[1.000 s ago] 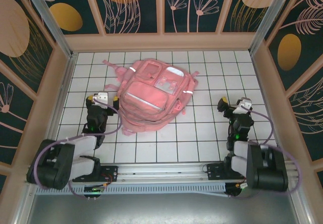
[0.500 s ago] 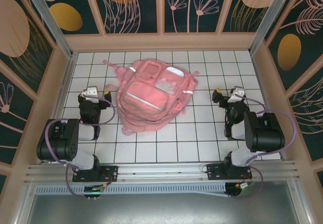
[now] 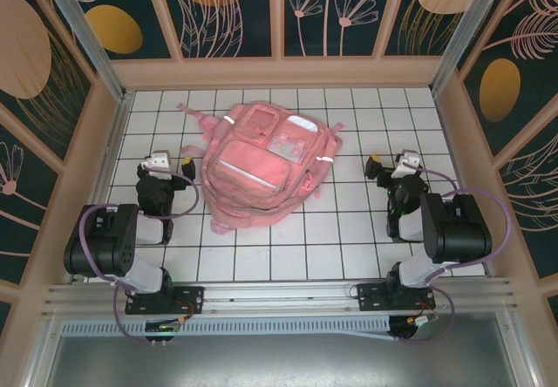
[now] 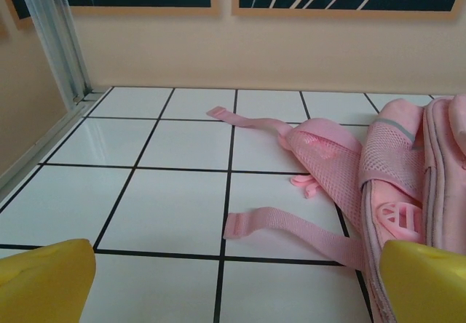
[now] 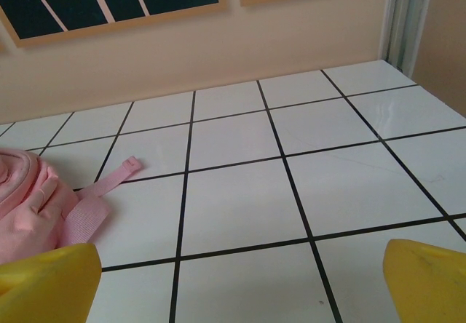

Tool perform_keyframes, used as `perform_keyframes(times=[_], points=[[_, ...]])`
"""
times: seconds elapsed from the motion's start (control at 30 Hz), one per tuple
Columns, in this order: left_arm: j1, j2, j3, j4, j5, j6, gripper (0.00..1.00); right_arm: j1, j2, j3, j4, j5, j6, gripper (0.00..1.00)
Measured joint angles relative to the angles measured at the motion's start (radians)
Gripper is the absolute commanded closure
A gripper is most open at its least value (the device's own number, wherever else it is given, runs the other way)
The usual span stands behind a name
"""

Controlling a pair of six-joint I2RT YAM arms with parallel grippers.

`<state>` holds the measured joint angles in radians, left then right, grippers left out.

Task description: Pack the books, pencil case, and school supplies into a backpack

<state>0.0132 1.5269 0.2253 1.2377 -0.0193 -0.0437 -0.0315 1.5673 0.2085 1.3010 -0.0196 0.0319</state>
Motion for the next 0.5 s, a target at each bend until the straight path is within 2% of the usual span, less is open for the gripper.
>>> perform_keyframes(times=[0.5], points=[[0.0, 0.0, 0.0, 0.0, -0.012, -0.007, 0.01, 0.0, 0.0, 0.0, 0.0, 0.003, 0.0, 0.01]])
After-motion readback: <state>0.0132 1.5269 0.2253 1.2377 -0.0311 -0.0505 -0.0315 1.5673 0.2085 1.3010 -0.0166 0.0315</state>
